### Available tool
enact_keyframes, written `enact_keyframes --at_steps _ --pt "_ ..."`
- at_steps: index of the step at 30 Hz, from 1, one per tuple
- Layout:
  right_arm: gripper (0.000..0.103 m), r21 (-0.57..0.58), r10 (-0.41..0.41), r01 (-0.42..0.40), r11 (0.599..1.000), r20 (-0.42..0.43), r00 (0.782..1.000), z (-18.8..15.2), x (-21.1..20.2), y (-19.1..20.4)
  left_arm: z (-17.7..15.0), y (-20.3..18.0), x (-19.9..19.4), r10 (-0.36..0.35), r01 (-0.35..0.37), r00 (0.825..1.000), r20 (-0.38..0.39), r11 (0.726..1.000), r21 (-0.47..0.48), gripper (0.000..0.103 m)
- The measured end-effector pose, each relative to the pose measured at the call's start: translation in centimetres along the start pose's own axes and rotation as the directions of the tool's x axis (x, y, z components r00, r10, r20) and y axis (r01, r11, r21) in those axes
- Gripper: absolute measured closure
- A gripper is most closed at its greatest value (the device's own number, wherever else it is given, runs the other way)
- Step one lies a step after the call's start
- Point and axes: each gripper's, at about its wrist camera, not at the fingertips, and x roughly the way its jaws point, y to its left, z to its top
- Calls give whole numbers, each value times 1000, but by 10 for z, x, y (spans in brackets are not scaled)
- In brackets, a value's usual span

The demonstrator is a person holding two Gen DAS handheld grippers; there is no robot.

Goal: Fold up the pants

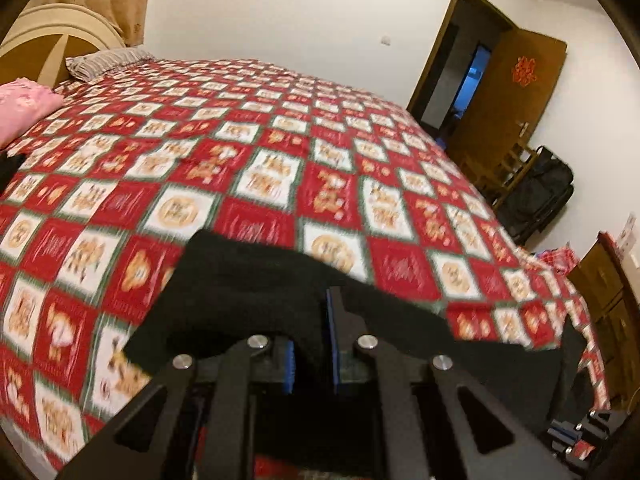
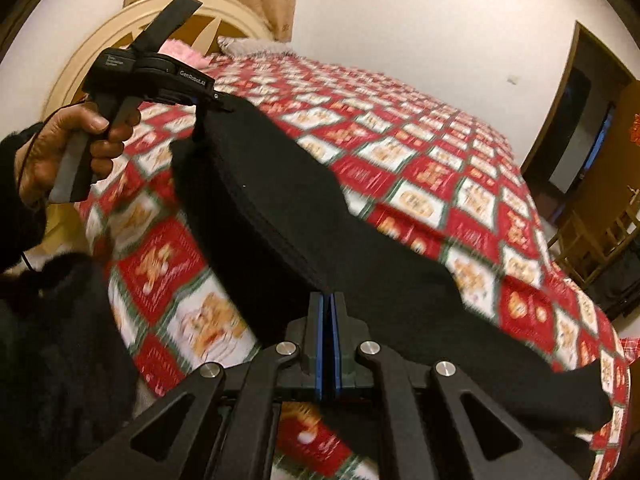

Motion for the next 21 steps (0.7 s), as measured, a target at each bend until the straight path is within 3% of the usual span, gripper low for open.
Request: enact_keyframes --at_steps 5,11,13,17,21 --pt "100 -7 55 -56 998 -52 997 -12 12 8 -29 10 9 86 -86 996 -38 996 20 90" --pt "100 -18 92 -94 995 -111 990 -20 34 19 -48 27 24 212 -209 975 -67 977 45 87" --pt "100 -24 91 -95 995 -133 987 -22 42 22 -51 33 29 276 -272 959 -62 960 66 76" --pt "99 16 103 -101 995 -137 985 -24 47 15 -48 43 25 323 -318 945 -45 944 83 37" --pt "99 28 115 -112 993 -152 982 -21 43 11 -37 63 2 236 -236 972 1 971 46 27"
